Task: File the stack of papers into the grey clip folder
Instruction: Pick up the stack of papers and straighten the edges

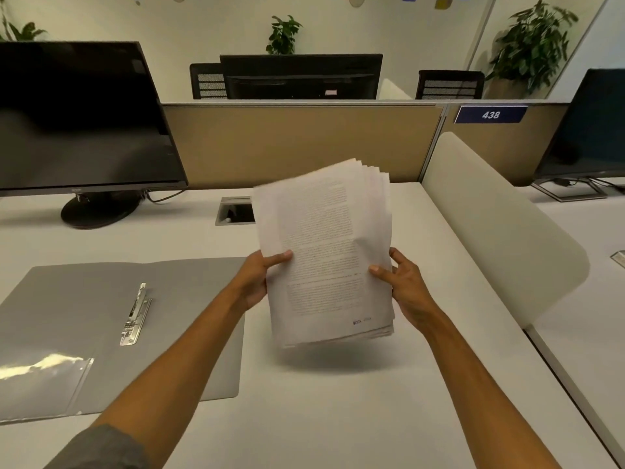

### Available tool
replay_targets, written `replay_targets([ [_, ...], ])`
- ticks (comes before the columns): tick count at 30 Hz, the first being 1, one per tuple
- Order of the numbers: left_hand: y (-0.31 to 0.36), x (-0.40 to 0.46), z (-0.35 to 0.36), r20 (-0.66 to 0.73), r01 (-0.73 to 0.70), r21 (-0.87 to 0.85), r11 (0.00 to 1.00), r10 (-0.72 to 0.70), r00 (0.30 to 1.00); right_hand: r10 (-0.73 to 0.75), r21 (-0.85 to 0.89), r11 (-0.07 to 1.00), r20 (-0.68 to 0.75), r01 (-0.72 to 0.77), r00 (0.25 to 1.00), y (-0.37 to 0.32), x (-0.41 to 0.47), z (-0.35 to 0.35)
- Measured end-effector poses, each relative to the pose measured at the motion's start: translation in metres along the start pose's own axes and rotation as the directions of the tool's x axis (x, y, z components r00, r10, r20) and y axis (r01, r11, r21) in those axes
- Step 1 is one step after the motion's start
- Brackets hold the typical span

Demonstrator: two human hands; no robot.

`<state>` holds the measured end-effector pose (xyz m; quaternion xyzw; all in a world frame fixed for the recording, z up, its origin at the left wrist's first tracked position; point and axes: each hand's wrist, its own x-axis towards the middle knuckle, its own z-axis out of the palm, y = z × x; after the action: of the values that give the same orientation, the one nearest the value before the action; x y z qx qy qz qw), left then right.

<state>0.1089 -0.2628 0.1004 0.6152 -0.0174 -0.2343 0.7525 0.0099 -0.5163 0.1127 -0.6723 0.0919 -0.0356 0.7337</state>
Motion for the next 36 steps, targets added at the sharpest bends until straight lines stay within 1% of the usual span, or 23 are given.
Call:
replay_targets([
  [3, 0.018, -0.001, 0.012, -0.058, -0.173, 0.077, 0.982, 0.177, 0.982, -0.084, -0.092, 0.992, -0.020, 0.081, 0.996, -0.011, 0.002, 0.000],
  [5, 0.025, -0.003, 0.019, -0.082, -0.257, 0.119, 0.959, 0.268, 0.960, -0.135, -0.171, 0.977, -0.026, 0.129, 0.990, -0.017, 0.004, 0.002],
  [7, 0.028, -0.003, 0.025, -0.128, -0.313, 0.151, 0.938, 0.332, 0.934, -0.176, -0.206, 0.965, -0.041, 0.164, 0.984, -0.021, 0.006, 0.006],
  [10, 0.027, -0.004, 0.030, -0.190, -0.350, 0.138, 0.926, 0.372, 0.909, -0.226, -0.188, 0.959, -0.048, 0.213, 0.973, -0.023, 0.006, 0.011],
  [14, 0.021, -0.008, 0.025, -0.219, -0.343, 0.118, 0.932, 0.361, 0.906, -0.253, -0.159, 0.959, -0.099, 0.235, 0.962, -0.015, 0.003, 0.009],
  [17, 0.016, -0.009, 0.022, -0.148, -0.336, 0.141, 0.931, 0.355, 0.923, -0.256, -0.176, 0.957, -0.140, 0.230, 0.957, -0.011, 0.002, 0.011],
  [19, 0.013, -0.009, 0.022, -0.109, -0.323, 0.175, 0.930, 0.344, 0.932, -0.246, -0.175, 0.960, -0.136, 0.221, 0.960, -0.007, 0.002, 0.013],
  [23, 0.012, -0.006, 0.021, -0.057, -0.311, 0.294, 0.904, 0.341, 0.938, -0.214, -0.181, 0.965, -0.110, 0.192, 0.971, -0.001, 0.001, 0.014],
  [27, 0.018, -0.005, 0.022, -0.053, -0.290, 0.310, 0.905, 0.321, 0.946, -0.205, -0.196, 0.964, -0.112, 0.181, 0.972, -0.008, 0.001, 0.015],
  [29, 0.023, -0.004, 0.024, -0.052, -0.286, 0.280, 0.917, 0.312, 0.949, -0.204, -0.189, 0.965, -0.099, 0.182, 0.974, -0.015, 0.002, 0.014],
  [32, 0.026, -0.004, 0.029, -0.069, -0.300, 0.191, 0.935, 0.318, 0.946, -0.189, -0.175, 0.970, -0.098, 0.170, 0.977, -0.024, 0.003, 0.011],
  [36, 0.020, -0.002, 0.028, -0.138, -0.280, -0.020, 0.960, 0.274, 0.952, -0.162, -0.166, 0.976, -0.127, 0.140, 0.979, -0.025, -0.002, -0.001],
])
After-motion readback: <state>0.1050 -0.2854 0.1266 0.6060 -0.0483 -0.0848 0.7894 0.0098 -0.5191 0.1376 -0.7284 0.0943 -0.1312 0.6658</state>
